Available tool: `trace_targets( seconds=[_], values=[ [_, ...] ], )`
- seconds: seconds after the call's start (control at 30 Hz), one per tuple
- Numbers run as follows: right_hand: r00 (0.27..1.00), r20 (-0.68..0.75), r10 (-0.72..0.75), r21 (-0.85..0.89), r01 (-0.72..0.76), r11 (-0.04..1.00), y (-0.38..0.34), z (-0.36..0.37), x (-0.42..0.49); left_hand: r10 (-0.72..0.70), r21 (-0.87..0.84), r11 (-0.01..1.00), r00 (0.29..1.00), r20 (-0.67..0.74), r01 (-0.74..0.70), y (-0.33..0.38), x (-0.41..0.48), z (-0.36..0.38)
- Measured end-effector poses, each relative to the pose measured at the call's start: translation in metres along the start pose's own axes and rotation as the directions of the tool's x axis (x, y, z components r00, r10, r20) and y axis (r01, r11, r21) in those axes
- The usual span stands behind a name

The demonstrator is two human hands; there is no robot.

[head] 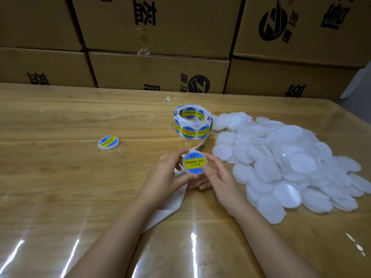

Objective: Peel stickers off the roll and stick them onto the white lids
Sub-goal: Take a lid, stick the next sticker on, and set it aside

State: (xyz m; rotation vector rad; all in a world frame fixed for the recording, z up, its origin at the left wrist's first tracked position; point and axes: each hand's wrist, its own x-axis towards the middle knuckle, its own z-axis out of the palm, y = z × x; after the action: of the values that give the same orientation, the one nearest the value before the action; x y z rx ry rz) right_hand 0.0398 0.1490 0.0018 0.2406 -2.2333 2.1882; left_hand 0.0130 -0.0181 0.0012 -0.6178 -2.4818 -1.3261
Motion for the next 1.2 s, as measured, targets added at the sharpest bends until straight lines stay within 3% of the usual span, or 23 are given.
trace_targets(
  seconds=[0.07, 0.2, 0.3, 0.43, 0.53, 0.6, 0.8, 0.93, 1.1, 1.2],
  values=[
    [1.0, 0.017, 0.001, -0.024, -0.001, 1.0, 0.0, 0.002, 0.0, -0.038, 0.077, 0.996, 0.993, -0.112, 0.047, -0.014, 0.005, -0.018],
    [1.0, 0.006, 0.019, -0.056, -0.018, 0.998, 0.0, 0.001, 0.0, -0.264, 0.314, 0.87, 0.898, -0.353, 0.379, -0.042, 0.005, -0.053],
    [1.0, -0.001, 0.026, -0.069, -0.026, 0.997, 0.0, 0.0, 0.0, -0.329, 0.507, 0.726, 0.882, -0.339, 0.465, -0.048, 0.003, -0.057],
    [1.0, -0.01, 0.03, -0.07, -0.031, 0.997, -0.001, 0.001, 0.0, -0.361, 0.568, 0.674, 0.881, -0.305, 0.473, -0.046, 0.002, -0.054],
    [0.999, -0.014, 0.035, -0.075, -0.036, 0.997, -0.002, 0.002, 0.0, -0.243, 0.614, 0.699, 0.929, -0.278, 0.366, -0.042, 0.001, -0.055],
    [0.999, -0.015, 0.037, -0.078, -0.038, 0.996, -0.002, 0.002, -0.001, -0.194, 0.691, 0.661, 0.957, -0.218, 0.291, -0.04, 0.0, -0.053],
    [0.999, -0.004, 0.038, -0.092, -0.038, 0.995, -0.003, 0.002, -0.002, -0.401, 0.692, 0.594, 0.897, -0.187, 0.409, -0.048, -0.001, -0.054],
    [0.999, 0.001, 0.034, -0.093, -0.034, 0.995, -0.005, 0.002, -0.003, -0.316, 0.706, 0.615, 0.93, -0.186, 0.35, -0.046, -0.001, -0.052],
    [0.999, 0.006, 0.039, -0.119, -0.038, 0.992, -0.006, 0.003, -0.004, -0.468, 0.693, 0.604, 0.879, -0.091, 0.393, -0.052, 0.0, -0.053],
    [0.999, 0.004, 0.043, -0.132, -0.042, 0.99, -0.006, 0.003, -0.005, -0.457, 0.689, 0.614, 0.885, -0.087, 0.384, -0.052, 0.0, -0.052]
  ],
)
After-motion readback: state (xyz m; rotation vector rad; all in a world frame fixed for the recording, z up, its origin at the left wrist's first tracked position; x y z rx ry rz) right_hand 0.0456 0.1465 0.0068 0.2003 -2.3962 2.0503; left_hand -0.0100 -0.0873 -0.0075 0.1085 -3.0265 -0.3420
